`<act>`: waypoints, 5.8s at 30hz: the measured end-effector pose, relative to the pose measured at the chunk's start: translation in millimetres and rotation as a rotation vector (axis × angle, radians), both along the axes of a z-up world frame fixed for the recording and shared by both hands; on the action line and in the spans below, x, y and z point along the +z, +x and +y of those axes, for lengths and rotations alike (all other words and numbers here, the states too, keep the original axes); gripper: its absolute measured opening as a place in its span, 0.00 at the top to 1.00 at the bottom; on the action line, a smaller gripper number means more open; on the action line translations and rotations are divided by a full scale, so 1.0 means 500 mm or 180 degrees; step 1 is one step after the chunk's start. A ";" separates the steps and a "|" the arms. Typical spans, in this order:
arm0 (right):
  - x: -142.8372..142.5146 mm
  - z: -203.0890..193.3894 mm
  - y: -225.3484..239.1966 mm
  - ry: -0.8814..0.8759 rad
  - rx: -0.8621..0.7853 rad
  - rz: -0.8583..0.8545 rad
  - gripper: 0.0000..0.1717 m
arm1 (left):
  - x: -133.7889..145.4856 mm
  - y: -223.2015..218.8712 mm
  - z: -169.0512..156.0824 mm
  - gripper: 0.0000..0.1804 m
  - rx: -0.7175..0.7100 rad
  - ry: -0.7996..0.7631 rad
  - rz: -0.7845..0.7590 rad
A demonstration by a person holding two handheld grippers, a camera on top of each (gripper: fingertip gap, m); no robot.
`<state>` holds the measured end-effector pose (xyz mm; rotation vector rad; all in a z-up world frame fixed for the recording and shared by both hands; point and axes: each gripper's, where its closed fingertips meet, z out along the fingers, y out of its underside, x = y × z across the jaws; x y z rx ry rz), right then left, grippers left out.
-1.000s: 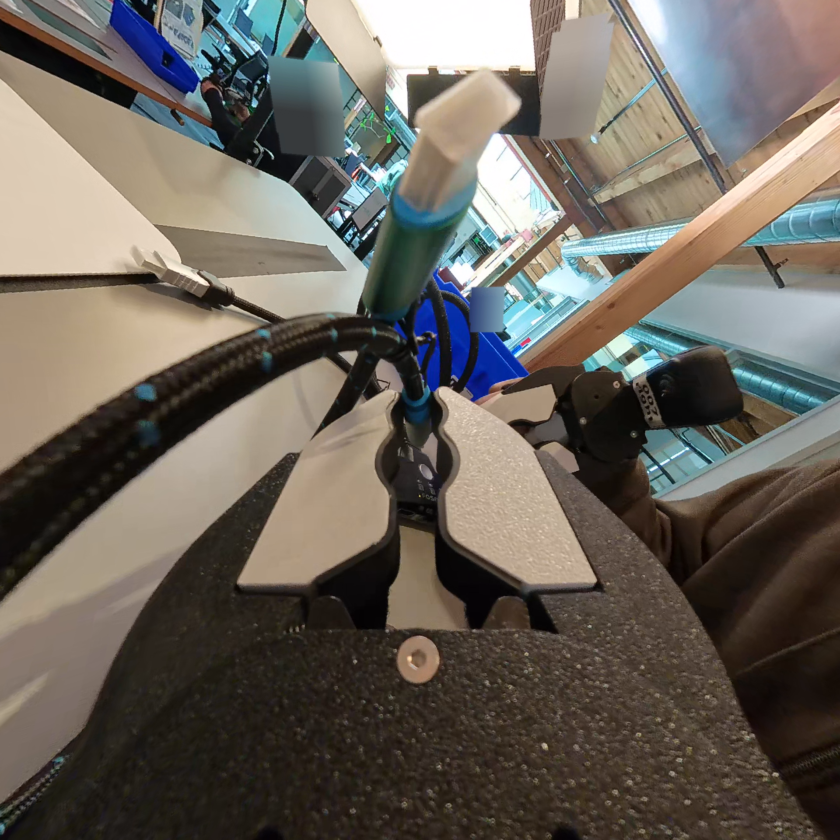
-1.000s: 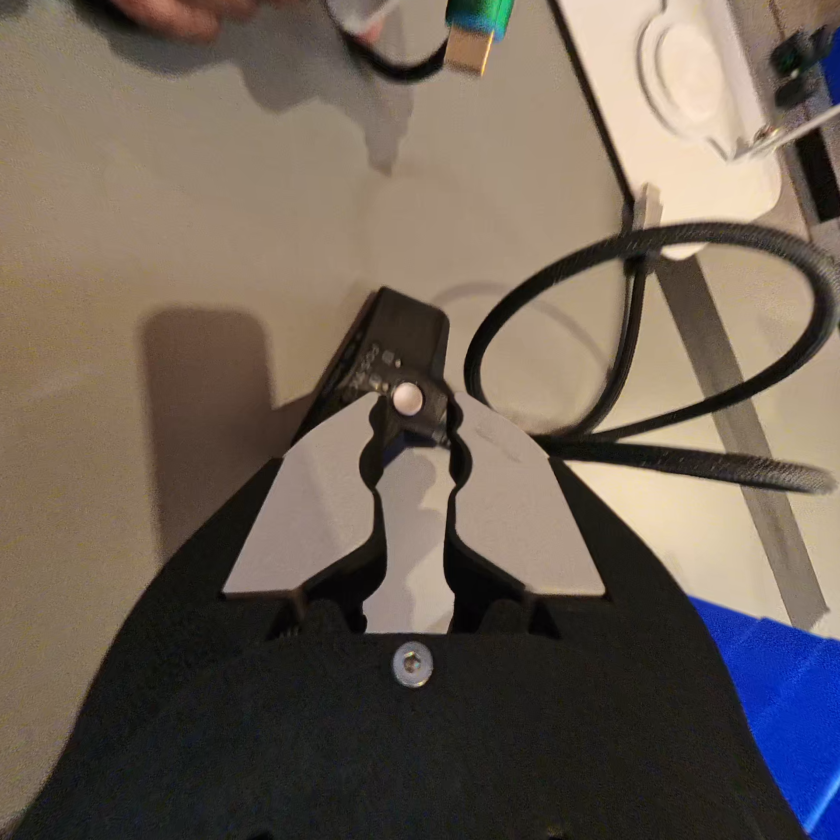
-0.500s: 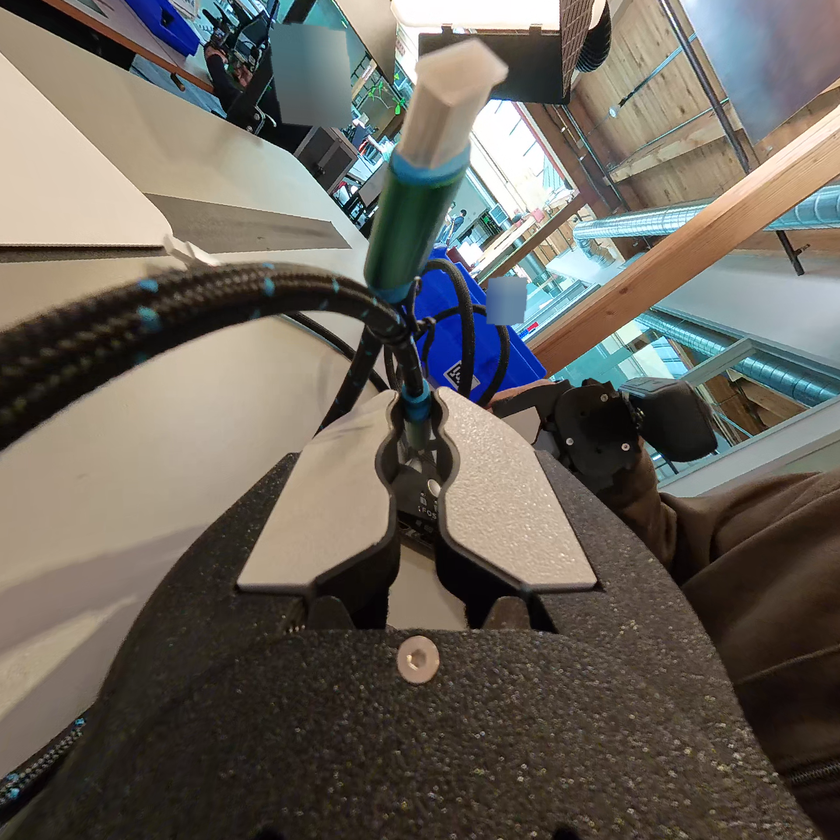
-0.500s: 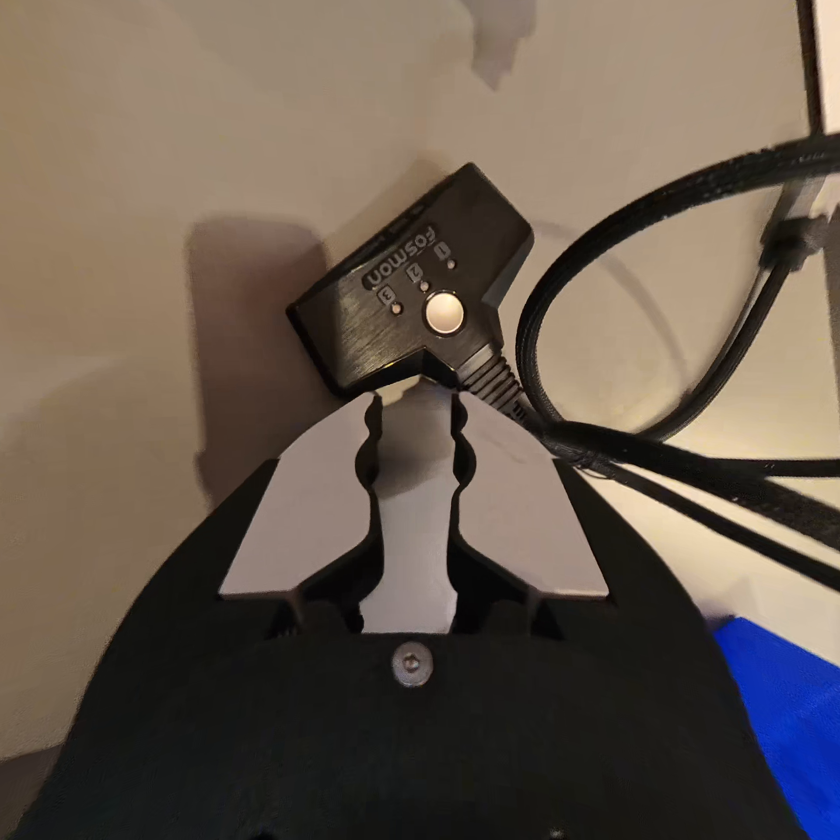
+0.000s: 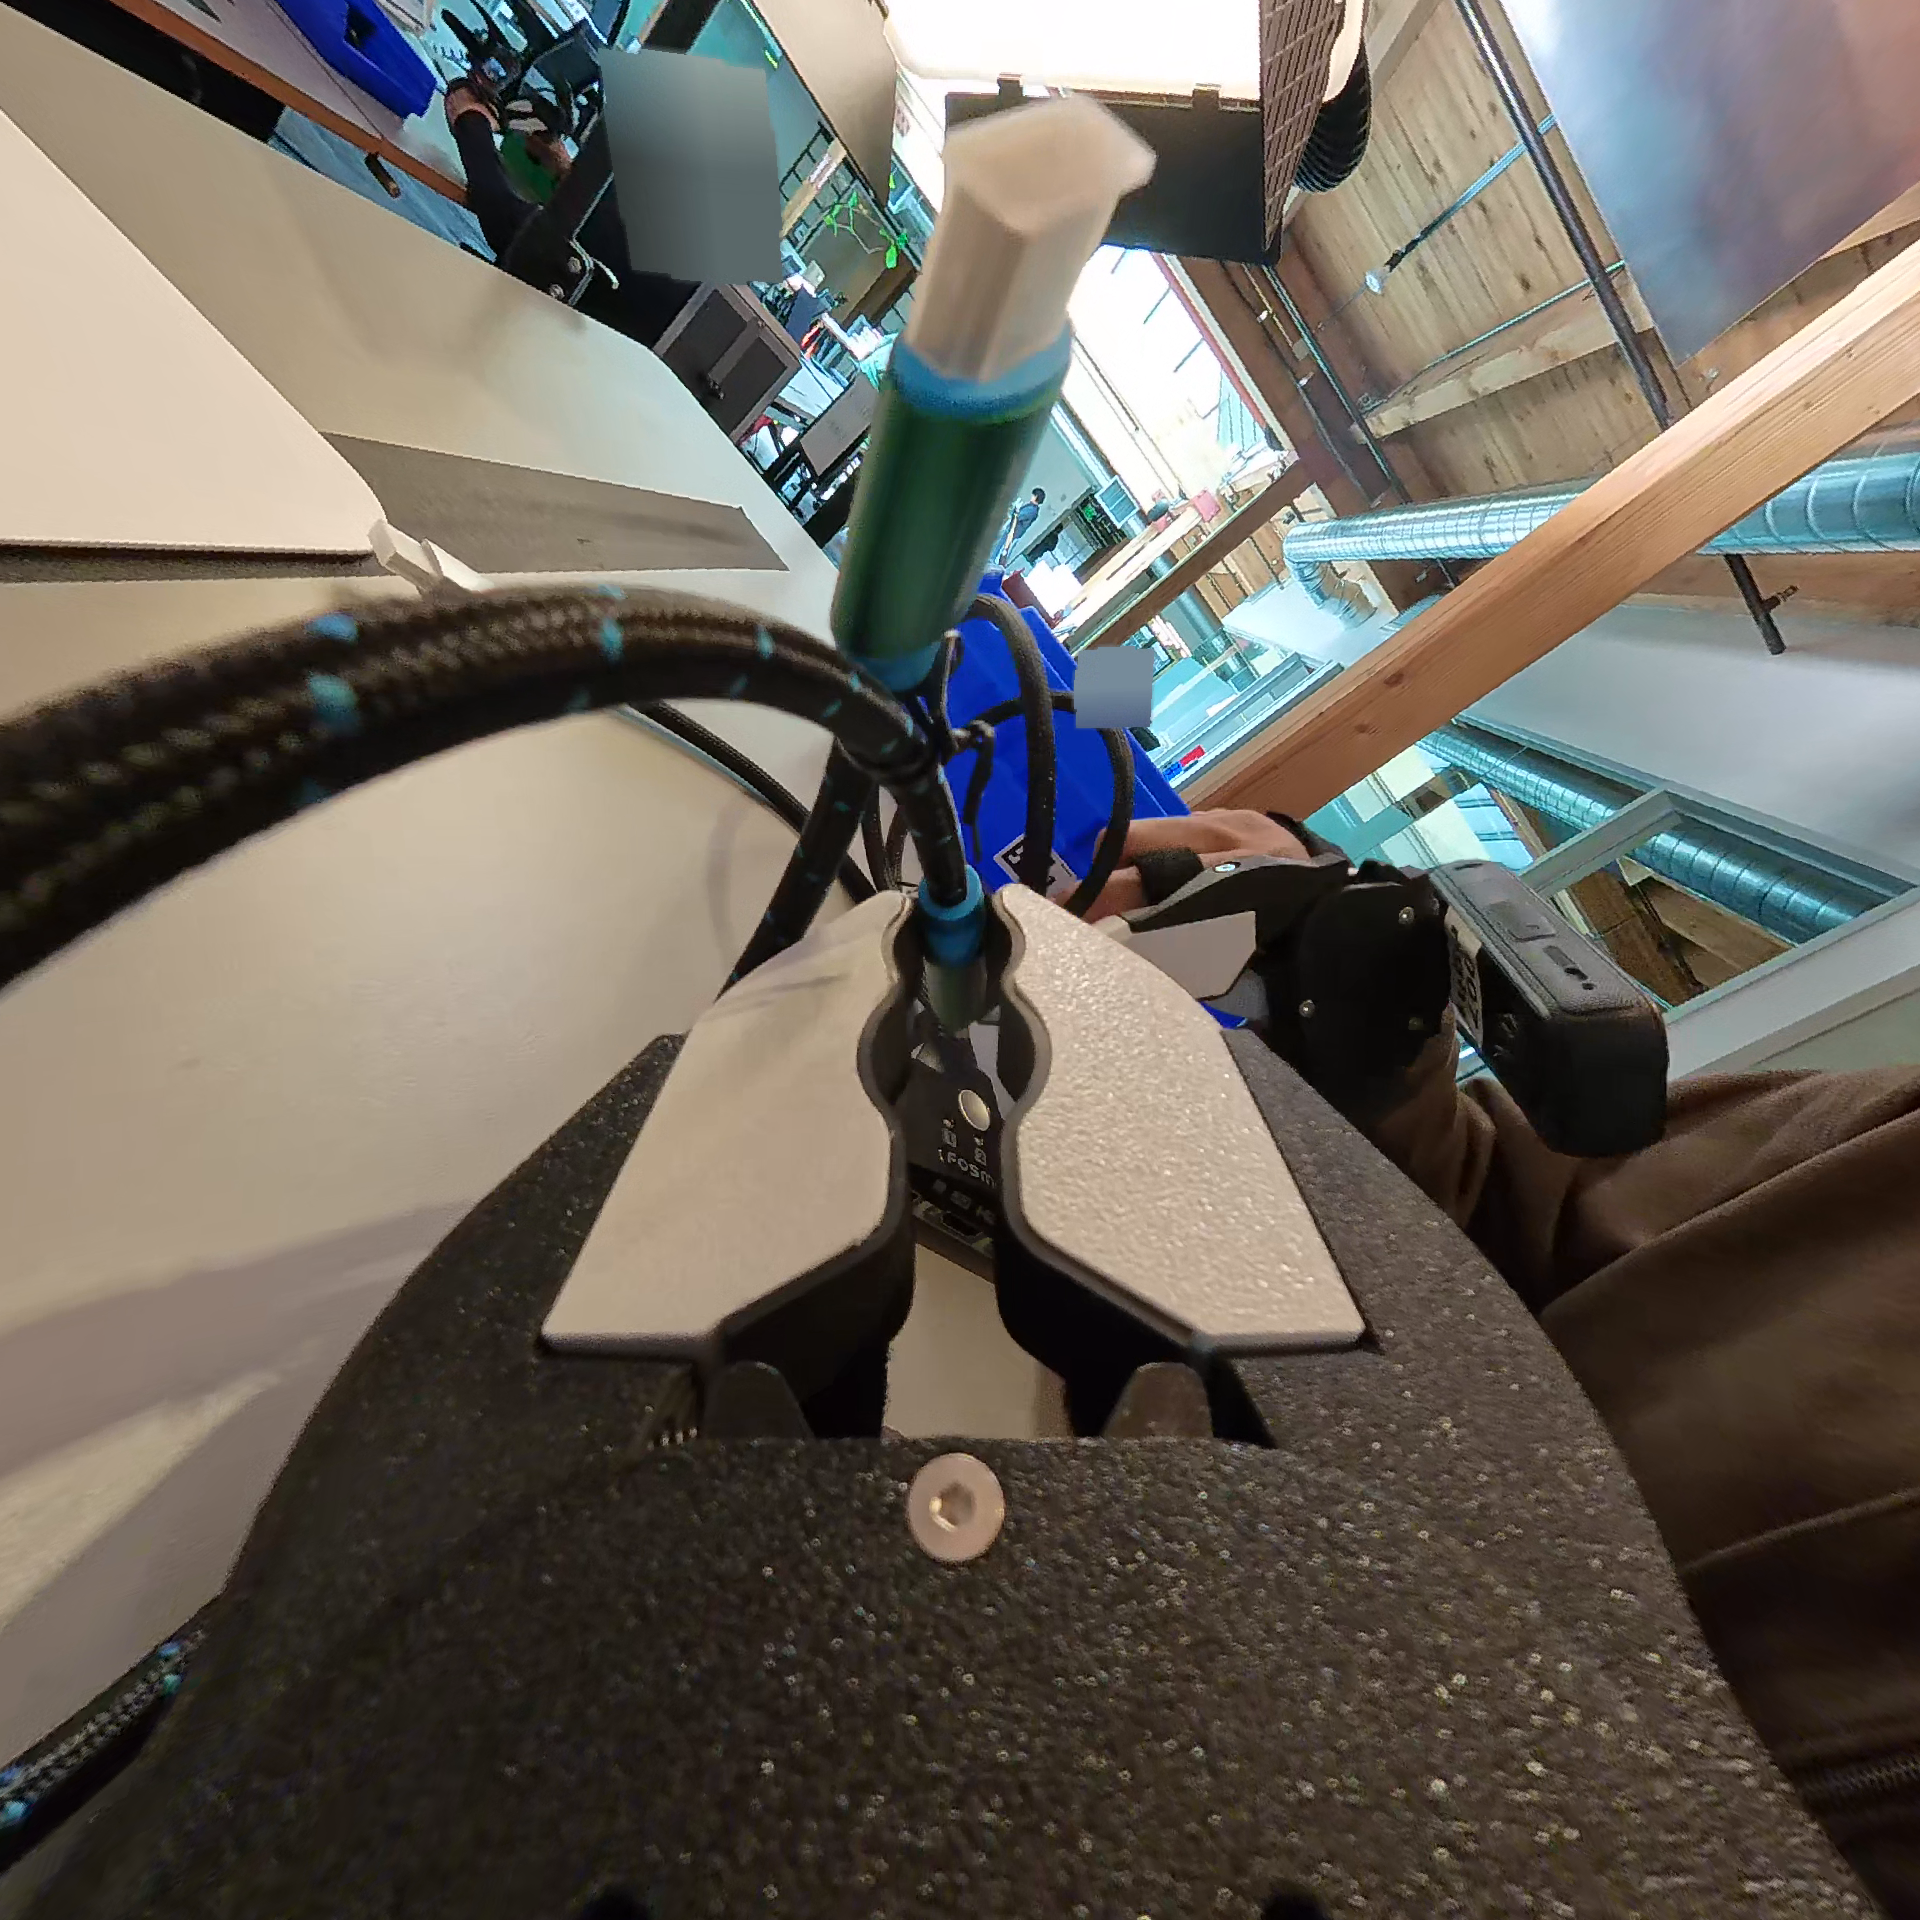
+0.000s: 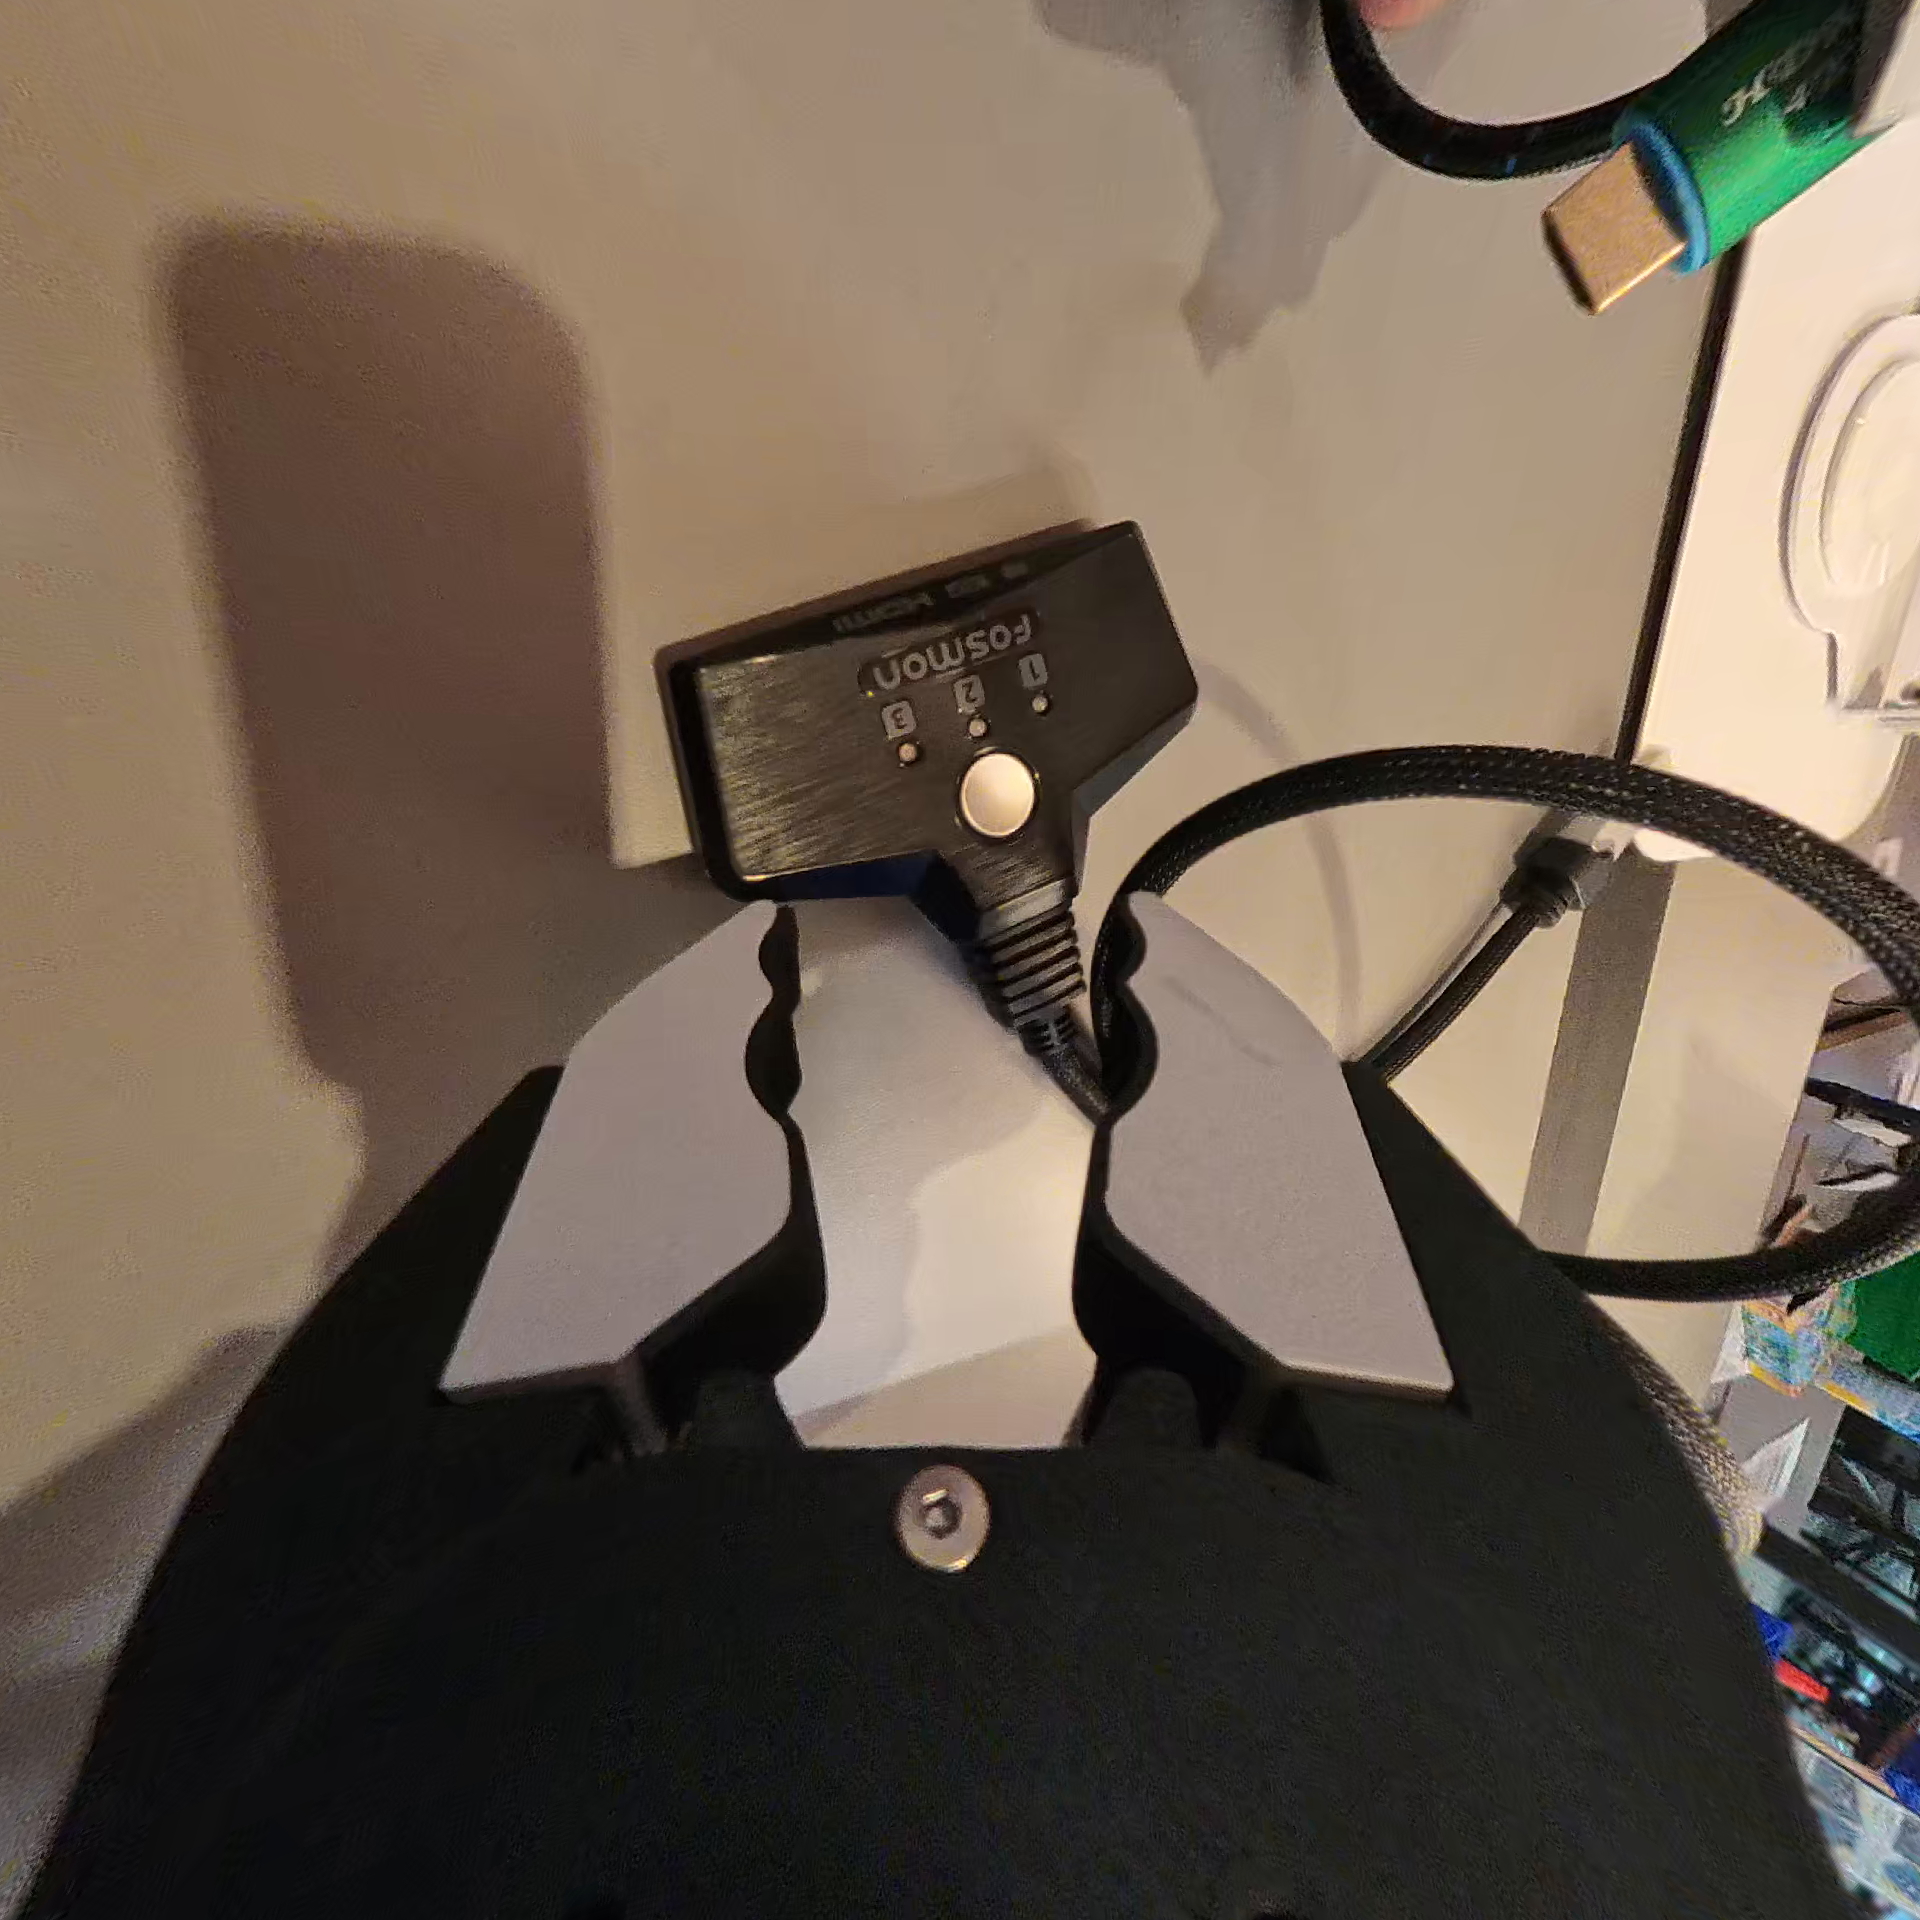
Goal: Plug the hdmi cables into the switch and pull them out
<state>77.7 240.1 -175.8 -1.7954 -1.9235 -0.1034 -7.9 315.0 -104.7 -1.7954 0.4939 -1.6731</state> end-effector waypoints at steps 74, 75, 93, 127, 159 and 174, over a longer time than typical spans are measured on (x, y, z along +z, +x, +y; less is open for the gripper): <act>-0.038 -0.033 -0.079 -0.1279 -0.0075 0.0592 0.80 | 0.001 0.010 -0.016 0.94 -0.0207 -0.0133 -0.0123; -0.036 -0.032 -0.084 -0.1212 -0.0060 0.0709 0.80 | 0.003 0.007 -0.015 0.94 -0.0190 -0.0125 -0.0144; 0.056 0.128 -0.046 0.0949 -0.1209 0.2058 0.81 | 0.031 -0.014 0.056 0.94 0.0771 0.0051 -0.0356; 0.053 0.138 -0.048 0.1369 -0.1065 0.1792 0.83 | 0.039 0.033 0.030 0.93 0.0655 0.0558 0.0049; 0.047 0.159 -0.008 0.0841 -0.1605 0.1809 0.84 | -0.025 0.050 -0.015 0.79 -0.0157 -0.0039 0.0303; -0.005 0.083 -0.028 -0.0324 -0.1243 0.1255 0.84 | 0.080 -0.033 -0.053 0.83 -0.0390 0.0460 -0.0490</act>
